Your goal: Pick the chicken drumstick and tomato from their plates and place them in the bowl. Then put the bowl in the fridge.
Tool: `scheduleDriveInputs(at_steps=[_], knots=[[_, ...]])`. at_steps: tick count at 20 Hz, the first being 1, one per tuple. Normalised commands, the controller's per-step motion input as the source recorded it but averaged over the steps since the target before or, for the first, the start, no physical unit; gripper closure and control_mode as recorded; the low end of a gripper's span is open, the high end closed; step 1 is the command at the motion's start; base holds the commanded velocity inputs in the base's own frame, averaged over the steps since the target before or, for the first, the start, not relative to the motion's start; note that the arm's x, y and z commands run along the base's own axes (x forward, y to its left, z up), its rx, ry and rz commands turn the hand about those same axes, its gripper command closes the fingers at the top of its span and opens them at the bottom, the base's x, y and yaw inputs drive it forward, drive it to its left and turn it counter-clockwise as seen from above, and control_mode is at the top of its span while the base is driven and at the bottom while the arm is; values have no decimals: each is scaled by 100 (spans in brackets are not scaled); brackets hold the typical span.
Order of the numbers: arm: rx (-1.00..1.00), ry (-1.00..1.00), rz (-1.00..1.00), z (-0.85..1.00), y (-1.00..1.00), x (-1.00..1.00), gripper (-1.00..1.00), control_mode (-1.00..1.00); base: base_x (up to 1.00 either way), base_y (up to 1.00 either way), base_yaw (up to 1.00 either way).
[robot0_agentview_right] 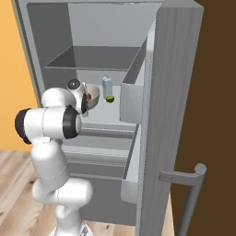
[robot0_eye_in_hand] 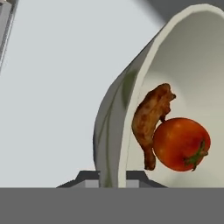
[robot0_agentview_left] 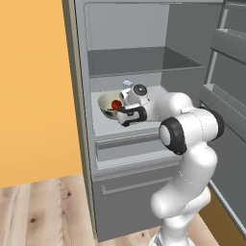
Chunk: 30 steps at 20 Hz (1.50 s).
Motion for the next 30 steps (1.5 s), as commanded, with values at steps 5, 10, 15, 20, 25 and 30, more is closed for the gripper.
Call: scheduleDriveInputs(at_steps=[5,10,15,20,25,30], knots=[[0,-2,0,-11,1,6,-100,-100,0,0,0],[3,-8,0,2,0,-24,-100,-100,0,0,0],[8,-16,0,17,0,-34,-100,-100,0,0,0],[3,-12,0,28,-1,-45,-100,-100,0,0,0],[0,-2,0,42,0,-50,-100,-100,0,0,0],[0,1,0,56,0,-49,-100,-100,0,0,0]])
